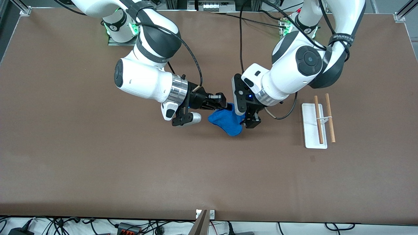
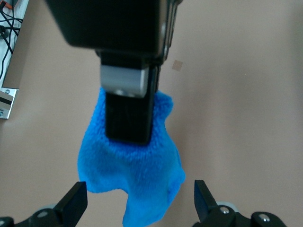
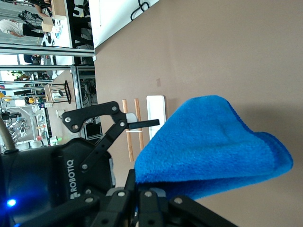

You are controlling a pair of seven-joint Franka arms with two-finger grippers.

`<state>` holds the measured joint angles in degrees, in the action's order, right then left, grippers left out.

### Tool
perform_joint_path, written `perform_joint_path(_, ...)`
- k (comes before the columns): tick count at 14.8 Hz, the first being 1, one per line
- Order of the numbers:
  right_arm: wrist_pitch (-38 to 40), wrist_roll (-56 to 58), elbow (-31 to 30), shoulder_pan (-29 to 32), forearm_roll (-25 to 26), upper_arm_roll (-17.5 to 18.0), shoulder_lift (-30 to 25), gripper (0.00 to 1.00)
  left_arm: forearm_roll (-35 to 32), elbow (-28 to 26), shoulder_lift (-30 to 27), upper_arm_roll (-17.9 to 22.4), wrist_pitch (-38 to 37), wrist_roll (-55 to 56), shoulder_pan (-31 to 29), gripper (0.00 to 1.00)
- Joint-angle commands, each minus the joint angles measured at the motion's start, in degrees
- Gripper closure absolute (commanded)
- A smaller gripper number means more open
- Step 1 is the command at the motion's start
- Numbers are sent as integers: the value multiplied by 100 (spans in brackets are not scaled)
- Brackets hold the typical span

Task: Pass towel and hang on rack
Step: 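Grasp the towel with the left gripper beside the right gripper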

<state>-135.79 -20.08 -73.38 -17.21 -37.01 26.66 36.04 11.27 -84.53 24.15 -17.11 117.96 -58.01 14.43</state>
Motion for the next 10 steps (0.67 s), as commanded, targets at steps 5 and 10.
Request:
perform_joint_path(5,-70,48,70,-10,-78,67,52,100,191,95,89,14,87,44,86,65)
perform_joint_path(10,-70,39,70,-37,-78,67,44,100,288,95,46,14,61,44,16,90)
